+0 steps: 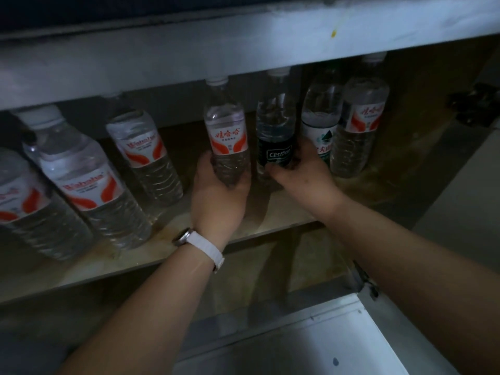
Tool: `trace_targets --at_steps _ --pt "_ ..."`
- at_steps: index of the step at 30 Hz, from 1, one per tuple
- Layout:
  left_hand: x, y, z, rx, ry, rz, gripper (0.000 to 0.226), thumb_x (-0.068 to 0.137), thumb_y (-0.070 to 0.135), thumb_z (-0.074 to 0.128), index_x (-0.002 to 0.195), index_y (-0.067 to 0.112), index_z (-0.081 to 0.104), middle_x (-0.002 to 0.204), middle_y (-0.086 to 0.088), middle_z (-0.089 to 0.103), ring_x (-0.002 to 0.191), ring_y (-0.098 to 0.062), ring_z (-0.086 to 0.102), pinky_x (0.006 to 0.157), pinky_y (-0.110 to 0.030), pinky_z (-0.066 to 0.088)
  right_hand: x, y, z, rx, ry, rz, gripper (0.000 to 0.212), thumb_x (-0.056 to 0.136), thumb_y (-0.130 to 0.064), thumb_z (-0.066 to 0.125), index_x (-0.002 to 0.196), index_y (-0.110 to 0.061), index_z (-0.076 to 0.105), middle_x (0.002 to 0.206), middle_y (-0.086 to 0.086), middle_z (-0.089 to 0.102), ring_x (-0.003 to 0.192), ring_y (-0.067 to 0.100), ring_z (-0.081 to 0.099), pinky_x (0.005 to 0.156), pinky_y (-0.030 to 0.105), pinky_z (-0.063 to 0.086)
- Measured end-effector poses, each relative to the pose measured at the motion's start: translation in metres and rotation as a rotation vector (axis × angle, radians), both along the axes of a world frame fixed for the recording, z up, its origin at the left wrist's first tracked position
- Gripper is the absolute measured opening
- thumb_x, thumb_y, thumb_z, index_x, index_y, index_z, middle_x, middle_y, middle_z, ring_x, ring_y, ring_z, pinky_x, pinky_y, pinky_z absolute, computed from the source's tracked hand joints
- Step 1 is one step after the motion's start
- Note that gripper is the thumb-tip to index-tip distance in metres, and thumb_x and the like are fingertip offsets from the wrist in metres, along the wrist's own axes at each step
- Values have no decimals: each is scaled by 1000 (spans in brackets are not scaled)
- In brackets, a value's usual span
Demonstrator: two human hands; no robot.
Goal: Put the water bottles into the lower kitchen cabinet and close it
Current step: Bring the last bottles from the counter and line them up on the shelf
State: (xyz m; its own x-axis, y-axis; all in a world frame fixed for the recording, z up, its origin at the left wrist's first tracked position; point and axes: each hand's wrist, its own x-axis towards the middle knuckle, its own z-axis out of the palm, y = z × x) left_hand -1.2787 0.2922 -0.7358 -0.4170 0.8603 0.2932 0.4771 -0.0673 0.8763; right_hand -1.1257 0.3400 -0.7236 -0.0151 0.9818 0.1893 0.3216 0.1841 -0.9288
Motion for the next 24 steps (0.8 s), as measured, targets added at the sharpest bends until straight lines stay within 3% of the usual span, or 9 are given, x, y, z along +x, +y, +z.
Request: trace_targets --at_steps 3,6,9,12,15,19,24 --pt "-7 -33 4 31 76 27 57 85 33 77 134 37 48 130 12 59 115 -7 58 91 -26 47 6 -17 -1 45 -61 -30 72 80 -31 78 141 -29 40 128 -17 54 119 5 53 102 31 46" --pt "-28 -71 6 74 245 113 54 85 27 74 135 23 54 128 6 56 114 -11 53 91 -30 43 3 -38 -2 90 -143 -29 67 84 -31 74 142 -24 41 136 -6 53 122 9 52 103 35 47" --pt "-61 -93 8 212 549 190 43 87 23 69 127 9 59 125 -11 58 115 -26 54 93 -33 39 -10 -53 1 96 -173 11 62 84 -36 73 138 -24 45 133 -6 54 118 10 53 98 36 50" --pt "-93 -105 4 320 663 295 47 83 26 68 122 3 58 128 -24 53 121 -36 47 104 -30 32 -37 -63 3 90 -169 75 56 84 -38 72 134 -26 49 127 -9 57 114 6 55 96 34 51" --pt "-110 -113 0 306 555 339 56 82 24 77 127 3 52 132 -28 48 125 -33 40 108 -20 26 -70 -68 4 102 -186 117 52 85 -36 72 132 -28 50 125 -9 58 113 6 56 93 26 48" --pt "-124 -113 -2 224 352 337 79 78 23 83 143 5 42 144 -22 41 134 -29 39 107 -37 36 -112 -67 4 59 -188 163 60 84 -40 73 137 -31 45 131 -12 54 115 3 53 92 22 45" --pt "-136 -101 -3 195 129 237 86 79 32 82 151 18 36 147 -1 47 136 -13 47 108 -42 46 -154 -50 5 -9 -123 196 76 81 -36 78 144 -33 35 131 -13 53 115 3 49 86 22 41"
